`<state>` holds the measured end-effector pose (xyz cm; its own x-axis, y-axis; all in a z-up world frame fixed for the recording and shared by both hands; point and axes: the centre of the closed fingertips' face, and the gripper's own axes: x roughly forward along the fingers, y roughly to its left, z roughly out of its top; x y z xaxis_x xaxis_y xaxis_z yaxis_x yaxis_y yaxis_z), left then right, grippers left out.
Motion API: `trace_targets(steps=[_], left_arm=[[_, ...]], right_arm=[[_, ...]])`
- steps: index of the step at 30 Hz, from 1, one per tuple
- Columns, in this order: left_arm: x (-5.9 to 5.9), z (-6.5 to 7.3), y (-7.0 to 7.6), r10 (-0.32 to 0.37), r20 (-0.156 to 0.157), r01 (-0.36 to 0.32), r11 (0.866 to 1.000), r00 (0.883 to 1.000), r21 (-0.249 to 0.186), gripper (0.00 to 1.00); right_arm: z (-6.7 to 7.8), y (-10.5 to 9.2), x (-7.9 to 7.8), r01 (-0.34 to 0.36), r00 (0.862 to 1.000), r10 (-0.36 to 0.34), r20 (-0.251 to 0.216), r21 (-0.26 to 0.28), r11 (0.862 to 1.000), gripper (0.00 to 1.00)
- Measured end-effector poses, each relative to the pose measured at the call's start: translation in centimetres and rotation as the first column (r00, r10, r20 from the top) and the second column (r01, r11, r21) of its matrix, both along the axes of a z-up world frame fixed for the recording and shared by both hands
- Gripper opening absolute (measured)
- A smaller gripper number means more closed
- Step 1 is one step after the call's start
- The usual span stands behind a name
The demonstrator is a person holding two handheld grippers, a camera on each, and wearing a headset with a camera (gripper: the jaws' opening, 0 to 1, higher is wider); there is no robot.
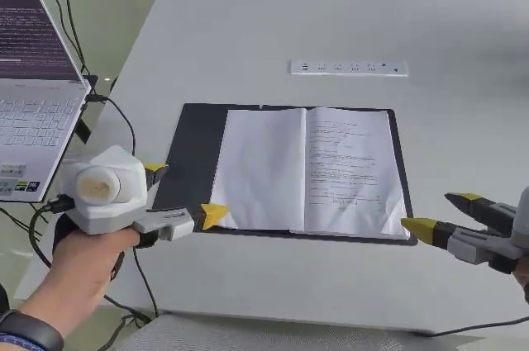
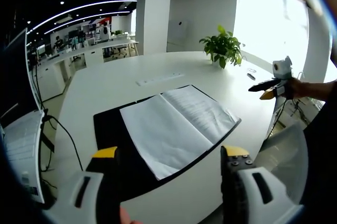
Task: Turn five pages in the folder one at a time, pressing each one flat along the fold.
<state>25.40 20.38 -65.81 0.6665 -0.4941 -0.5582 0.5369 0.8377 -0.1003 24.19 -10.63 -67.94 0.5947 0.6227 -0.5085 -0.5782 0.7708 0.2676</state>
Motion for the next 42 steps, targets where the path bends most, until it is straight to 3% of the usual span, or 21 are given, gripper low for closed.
trace_targets(steps=[10, 22, 42], left_arm=[[0.9, -0.1, -1.9, -0.043, -0.005, 0.043, 0.999, 0.999, 0.0, 0.77], [2.1, -0.3, -5.2, -0.124, -0.008, 0.124, 0.992, 0.992, 0.0, 0.77], [4.2, -1.1, -11.8, -0.262, -0.007, 0.262, 0.965, 0.965, -0.012, 0.76]], right_arm=[[-0.2, -0.4, -0.3, 0.012, 1.0, -0.012, -0.007, -0.004, 1.0, 0.63], [-0.3, -0.9, -0.7, 0.036, 0.999, -0.036, -0.013, 0.002, 0.999, 0.63], [-0.5, -1.3, -0.8, 0.053, 0.998, -0.053, -0.02, -0.002, 0.999, 0.62]])
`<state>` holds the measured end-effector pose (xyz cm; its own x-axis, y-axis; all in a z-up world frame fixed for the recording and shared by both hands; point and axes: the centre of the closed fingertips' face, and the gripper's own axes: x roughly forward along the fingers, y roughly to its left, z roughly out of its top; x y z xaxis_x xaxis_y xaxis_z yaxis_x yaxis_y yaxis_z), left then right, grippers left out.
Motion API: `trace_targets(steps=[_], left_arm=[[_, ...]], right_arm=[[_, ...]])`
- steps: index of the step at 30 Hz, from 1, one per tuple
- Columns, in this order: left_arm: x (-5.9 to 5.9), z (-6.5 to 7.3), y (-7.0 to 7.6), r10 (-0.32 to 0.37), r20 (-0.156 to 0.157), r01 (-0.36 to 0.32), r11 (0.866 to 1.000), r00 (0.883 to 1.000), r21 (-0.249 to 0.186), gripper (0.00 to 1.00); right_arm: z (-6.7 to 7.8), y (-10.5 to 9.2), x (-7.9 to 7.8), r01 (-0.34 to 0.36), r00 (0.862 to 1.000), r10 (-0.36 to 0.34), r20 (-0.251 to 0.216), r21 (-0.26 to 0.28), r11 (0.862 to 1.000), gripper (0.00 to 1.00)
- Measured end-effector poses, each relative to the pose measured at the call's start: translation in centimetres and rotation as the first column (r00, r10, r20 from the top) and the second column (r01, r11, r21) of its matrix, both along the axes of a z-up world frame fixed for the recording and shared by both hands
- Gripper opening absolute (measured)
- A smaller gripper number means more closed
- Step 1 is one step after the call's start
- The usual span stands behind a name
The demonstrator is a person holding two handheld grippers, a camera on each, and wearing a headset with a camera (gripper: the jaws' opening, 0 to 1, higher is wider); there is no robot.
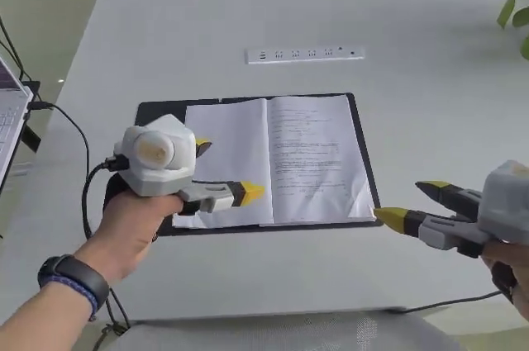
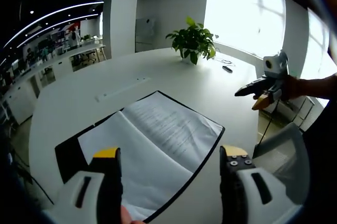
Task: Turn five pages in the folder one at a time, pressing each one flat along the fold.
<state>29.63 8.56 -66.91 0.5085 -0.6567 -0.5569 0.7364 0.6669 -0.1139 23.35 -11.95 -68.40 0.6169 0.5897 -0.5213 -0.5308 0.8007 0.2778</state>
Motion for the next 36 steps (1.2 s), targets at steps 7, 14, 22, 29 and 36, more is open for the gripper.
trace_targets(steps=[7, 14, 22, 29, 36], left_arm=[[0.4, -0.7, -3.2, -0.087, -0.002, 0.087, 0.996, 0.996, 0.009, 0.76], [1.1, -1.9, -8.0, -0.17, -0.008, 0.171, 0.985, 0.985, 0.011, 0.74], [1.1, -3.8, -12.4, -0.22, -0.024, 0.221, 0.975, 0.975, 0.005, 0.73], [0.4, -6.6, -15.1, -0.261, -0.053, 0.262, 0.964, 0.964, 0.031, 0.72], [0.5, -8.5, -16.6, -0.262, -0.08, 0.266, 0.963, 0.962, 0.041, 0.71]], right_arm=[[0.1, -0.2, -0.1, 0.013, 1.0, -0.013, -0.001, -0.001, 1.0, 0.62], [0.0, -0.6, -0.2, 0.035, 0.999, -0.035, -0.007, 0.007, 0.999, 0.62], [0.0, -1.0, -0.1, 0.051, 0.999, -0.05, -0.014, 0.02, 0.999, 0.62], [-0.3, -1.4, -0.2, 0.06, 0.998, -0.059, -0.024, 0.022, 0.998, 0.62], [-0.4, -1.8, -0.2, 0.069, 0.997, -0.068, -0.028, 0.032, 0.997, 0.62]])
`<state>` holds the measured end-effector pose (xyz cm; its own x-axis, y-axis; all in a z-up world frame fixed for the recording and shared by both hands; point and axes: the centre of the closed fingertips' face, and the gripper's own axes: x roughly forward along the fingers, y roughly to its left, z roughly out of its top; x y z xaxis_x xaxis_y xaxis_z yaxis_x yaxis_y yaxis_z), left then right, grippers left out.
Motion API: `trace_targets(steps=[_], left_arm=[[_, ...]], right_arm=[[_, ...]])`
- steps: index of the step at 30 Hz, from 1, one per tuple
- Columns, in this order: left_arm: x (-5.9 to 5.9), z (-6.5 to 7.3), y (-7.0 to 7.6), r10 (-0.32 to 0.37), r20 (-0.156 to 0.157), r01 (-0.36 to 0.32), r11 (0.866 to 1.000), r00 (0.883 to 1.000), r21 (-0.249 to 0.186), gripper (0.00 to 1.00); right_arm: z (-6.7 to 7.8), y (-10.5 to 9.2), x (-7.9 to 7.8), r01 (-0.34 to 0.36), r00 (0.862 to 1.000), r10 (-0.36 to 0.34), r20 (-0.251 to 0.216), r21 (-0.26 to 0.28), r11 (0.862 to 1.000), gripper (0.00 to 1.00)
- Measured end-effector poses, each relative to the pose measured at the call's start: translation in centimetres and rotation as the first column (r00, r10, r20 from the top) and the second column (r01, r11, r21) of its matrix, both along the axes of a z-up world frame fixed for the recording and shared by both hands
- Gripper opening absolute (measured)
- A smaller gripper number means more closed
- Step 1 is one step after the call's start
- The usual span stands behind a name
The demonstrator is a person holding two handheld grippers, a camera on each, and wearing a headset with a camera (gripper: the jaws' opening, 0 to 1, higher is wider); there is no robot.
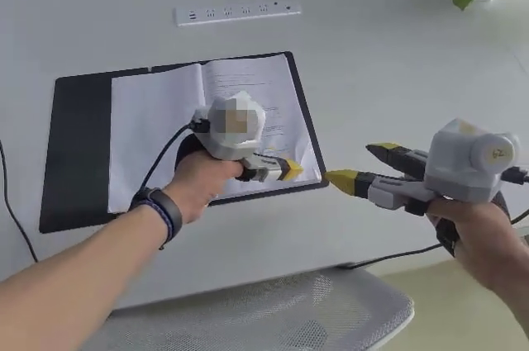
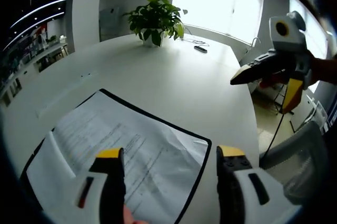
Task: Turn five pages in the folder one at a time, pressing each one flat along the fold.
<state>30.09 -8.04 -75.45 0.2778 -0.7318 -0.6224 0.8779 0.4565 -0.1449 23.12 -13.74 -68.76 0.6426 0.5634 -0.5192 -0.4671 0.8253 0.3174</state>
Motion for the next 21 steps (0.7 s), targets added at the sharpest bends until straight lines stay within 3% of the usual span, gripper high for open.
trace_targets(steps=[4, 8, 14, 16, 18, 21], left_arm=[[0.1, -1.3, -0.4, 0.005, -0.019, -0.004, 1.0, 1.0, 0.019, 0.71], [0.3, -3.0, -0.9, -0.008, -0.015, 0.009, 0.999, 1.0, 0.048, 0.71], [0.3, -3.9, -1.7, 0.001, -0.025, 0.0, 0.998, 1.0, 0.06, 0.71], [0.0, -4.3, -1.8, -0.011, -0.021, 0.013, 0.997, 1.0, 0.076, 0.71], [0.0, -4.6, -1.9, -0.026, 0.008, 0.025, 0.995, 1.0, 0.096, 0.71], [-0.1, -4.8, -1.8, -0.044, 0.028, 0.04, 0.992, 0.999, 0.116, 0.71]], right_arm=[[-0.2, -0.2, 0.0, 0.003, 1.0, -0.003, -0.004, -0.002, 1.0, 0.62], [-0.3, -0.4, -0.1, 0.005, 1.0, -0.005, -0.006, -0.002, 1.0, 0.62], [-0.7, -0.7, -0.2, 0.007, 1.0, -0.007, -0.013, -0.005, 1.0, 0.62], [-0.8, -0.9, -0.2, 0.008, 1.0, -0.008, -0.014, -0.004, 1.0, 0.62], [-0.9, -1.1, -0.1, 0.009, 1.0, -0.009, -0.017, -0.002, 1.0, 0.62], [-1.1, -1.2, -0.1, 0.007, 1.0, -0.007, -0.019, -0.001, 1.0, 0.62]])
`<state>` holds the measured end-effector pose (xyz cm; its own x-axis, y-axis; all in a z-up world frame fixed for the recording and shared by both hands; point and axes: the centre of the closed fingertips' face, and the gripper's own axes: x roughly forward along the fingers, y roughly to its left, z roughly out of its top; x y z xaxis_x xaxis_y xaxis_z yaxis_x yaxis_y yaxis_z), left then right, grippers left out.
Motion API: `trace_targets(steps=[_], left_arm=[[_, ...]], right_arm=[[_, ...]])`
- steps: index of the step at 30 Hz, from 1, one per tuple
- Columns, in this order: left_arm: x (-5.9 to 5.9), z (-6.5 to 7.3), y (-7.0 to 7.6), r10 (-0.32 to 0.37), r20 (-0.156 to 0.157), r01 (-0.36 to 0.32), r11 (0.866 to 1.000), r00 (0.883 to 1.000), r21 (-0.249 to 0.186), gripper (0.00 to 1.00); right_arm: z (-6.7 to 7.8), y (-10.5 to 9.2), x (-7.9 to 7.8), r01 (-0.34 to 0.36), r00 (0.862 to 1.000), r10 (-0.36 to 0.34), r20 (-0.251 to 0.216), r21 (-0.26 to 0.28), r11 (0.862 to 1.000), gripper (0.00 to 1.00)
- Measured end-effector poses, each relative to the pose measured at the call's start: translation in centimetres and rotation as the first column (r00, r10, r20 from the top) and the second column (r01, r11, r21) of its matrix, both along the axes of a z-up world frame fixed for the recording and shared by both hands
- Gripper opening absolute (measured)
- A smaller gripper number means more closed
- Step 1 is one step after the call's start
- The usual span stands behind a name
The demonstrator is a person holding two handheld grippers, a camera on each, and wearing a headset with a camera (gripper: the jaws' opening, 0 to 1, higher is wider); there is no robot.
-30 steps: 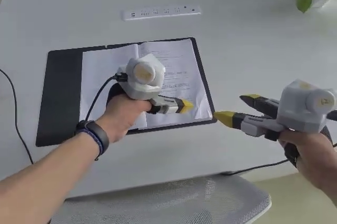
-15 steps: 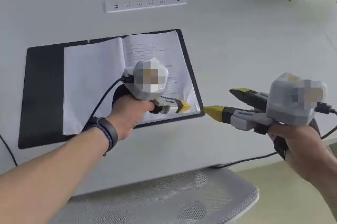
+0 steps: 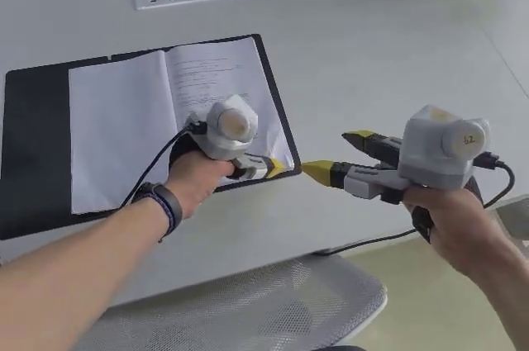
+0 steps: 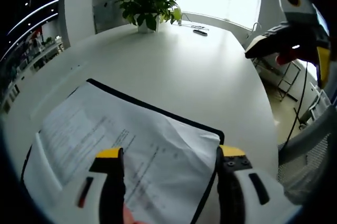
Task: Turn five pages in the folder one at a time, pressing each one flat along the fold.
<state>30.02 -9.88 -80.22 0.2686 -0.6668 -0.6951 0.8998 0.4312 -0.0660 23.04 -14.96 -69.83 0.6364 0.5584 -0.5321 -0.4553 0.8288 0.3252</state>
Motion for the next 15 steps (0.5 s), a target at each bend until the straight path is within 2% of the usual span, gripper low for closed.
trace_targets(steps=[1, 4, 7, 9, 11, 14, 15], left_arm=[[0.05, -0.05, 0.11, -0.005, 0.01, 0.005, 1.0, 1.0, 0.008, 0.7], [0.32, 0.11, 0.32, -0.001, 0.011, 0.001, 1.0, 1.0, 0.002, 0.67], [0.75, 0.26, 0.52, 0.016, 0.001, -0.016, 1.0, 1.0, -0.013, 0.63], [0.79, 0.19, 0.55, 0.01, 0.013, -0.01, 1.0, 1.0, -0.005, 0.61], [0.72, 0.09, 0.5, 0.008, 0.024, -0.008, 1.0, 1.0, 0.0, 0.61], [0.49, 0.13, 0.16, 0.019, 0.004, -0.019, 1.0, 1.0, -0.014, 0.66], [0.36, 0.03, 0.09, 0.013, 0.012, -0.013, 1.0, 1.0, -0.005, 0.67]], right_arm=[[-0.1, -0.04, 0.02, 0.0, 1.0, 0.0, -0.002, -0.001, 1.0, 0.62], [-0.37, -0.13, 0.12, -0.004, 1.0, 0.004, -0.006, -0.004, 1.0, 0.62], [-0.46, -0.09, 0.29, -0.01, 1.0, 0.01, -0.007, -0.004, 1.0, 0.62], [-0.5, -0.05, 0.44, -0.014, 1.0, 0.014, -0.007, -0.005, 1.0, 0.62], [-0.67, -0.07, 0.62, -0.016, 1.0, 0.016, -0.008, -0.006, 1.0, 0.62], [-0.79, -0.01, 0.77, -0.018, 1.0, 0.018, -0.01, -0.003, 1.0, 0.61], [-0.83, 0.03, 0.78, -0.019, 1.0, 0.019, -0.01, -0.003, 1.0, 0.61]])
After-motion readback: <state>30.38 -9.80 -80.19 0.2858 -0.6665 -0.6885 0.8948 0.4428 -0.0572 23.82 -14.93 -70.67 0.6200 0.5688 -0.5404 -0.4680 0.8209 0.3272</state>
